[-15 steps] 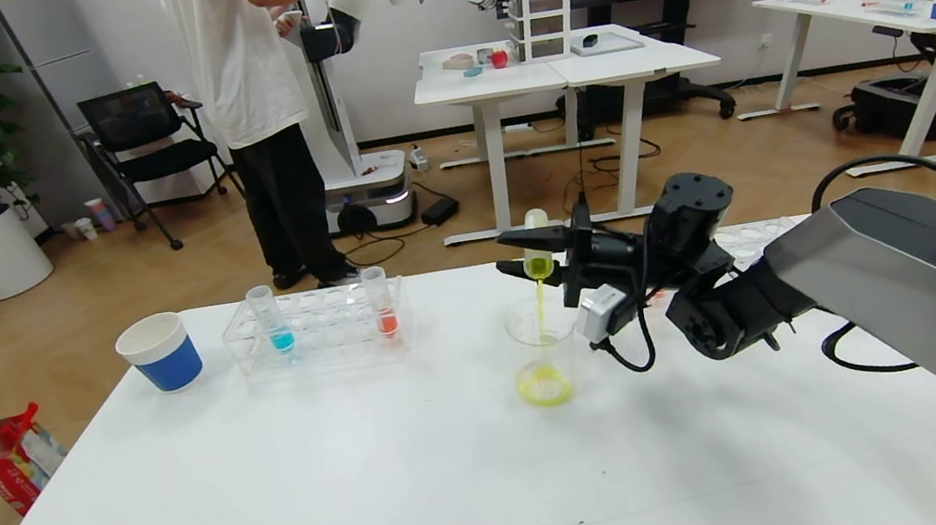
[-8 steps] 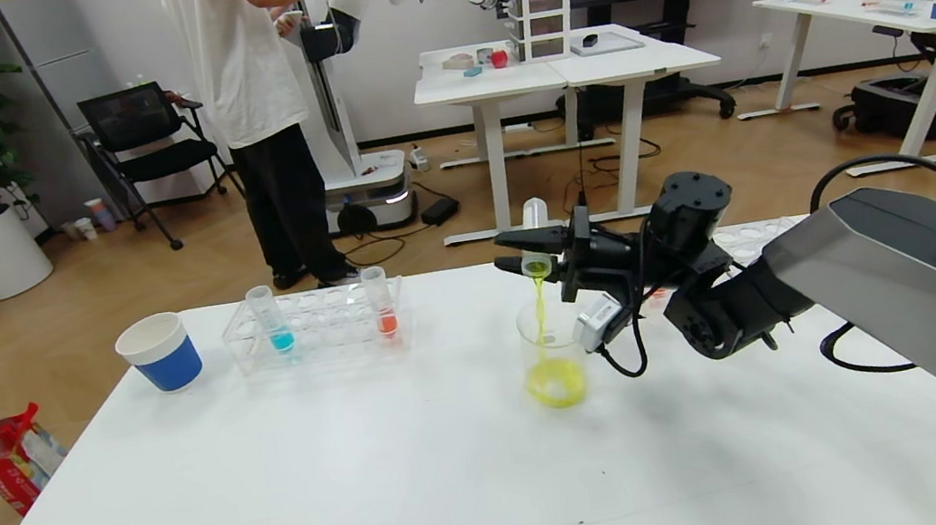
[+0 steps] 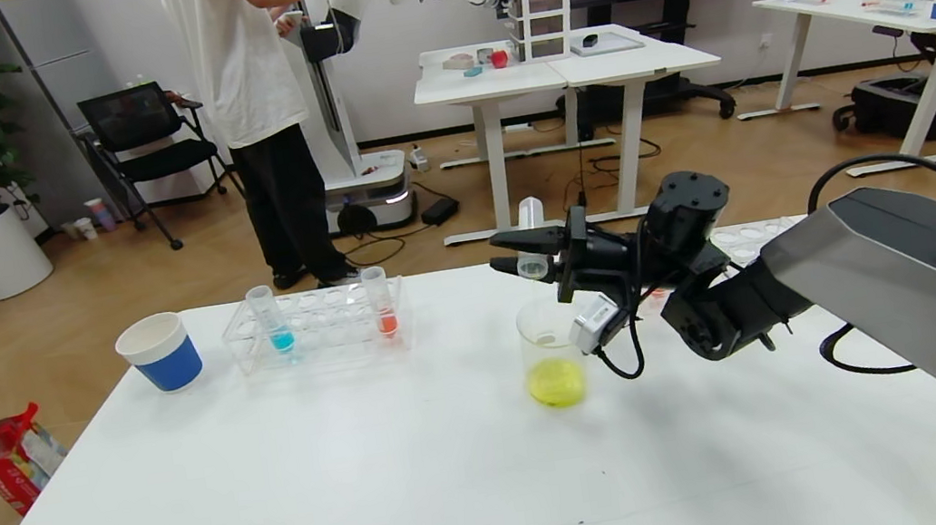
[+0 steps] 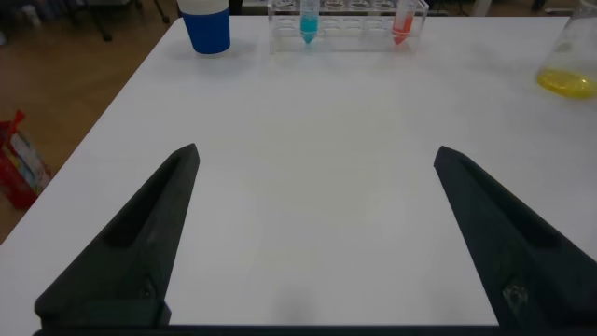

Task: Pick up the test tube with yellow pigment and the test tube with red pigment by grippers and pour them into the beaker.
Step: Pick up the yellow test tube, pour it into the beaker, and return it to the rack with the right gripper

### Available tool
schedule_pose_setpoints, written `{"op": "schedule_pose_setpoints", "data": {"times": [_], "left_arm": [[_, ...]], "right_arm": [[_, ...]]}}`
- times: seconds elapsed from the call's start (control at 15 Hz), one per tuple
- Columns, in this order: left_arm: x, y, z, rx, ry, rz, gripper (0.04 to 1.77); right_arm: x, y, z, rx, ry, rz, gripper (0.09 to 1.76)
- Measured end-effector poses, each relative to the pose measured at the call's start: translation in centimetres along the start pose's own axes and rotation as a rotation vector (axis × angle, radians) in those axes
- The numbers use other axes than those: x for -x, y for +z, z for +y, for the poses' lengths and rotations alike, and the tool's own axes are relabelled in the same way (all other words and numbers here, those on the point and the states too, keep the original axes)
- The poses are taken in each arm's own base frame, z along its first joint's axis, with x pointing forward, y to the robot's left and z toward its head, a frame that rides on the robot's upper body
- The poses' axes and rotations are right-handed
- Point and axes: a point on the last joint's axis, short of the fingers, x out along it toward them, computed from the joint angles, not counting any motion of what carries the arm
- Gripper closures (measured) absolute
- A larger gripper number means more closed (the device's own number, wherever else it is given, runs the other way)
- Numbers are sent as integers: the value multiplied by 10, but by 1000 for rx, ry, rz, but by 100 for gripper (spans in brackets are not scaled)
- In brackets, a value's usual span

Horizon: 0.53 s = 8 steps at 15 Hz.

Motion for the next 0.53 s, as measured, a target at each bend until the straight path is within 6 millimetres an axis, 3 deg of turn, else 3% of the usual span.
{"op": "schedule_pose_setpoints", "data": {"times": [0.27, 0.53], "left_arm": [[0, 0, 0, 0, 0, 0, 6], [0, 0, 0, 0, 0, 0, 6]], "right_arm": [[0, 4, -16, -102, -8, 2, 132], [14, 15, -40, -406, -10, 79, 132]]}}
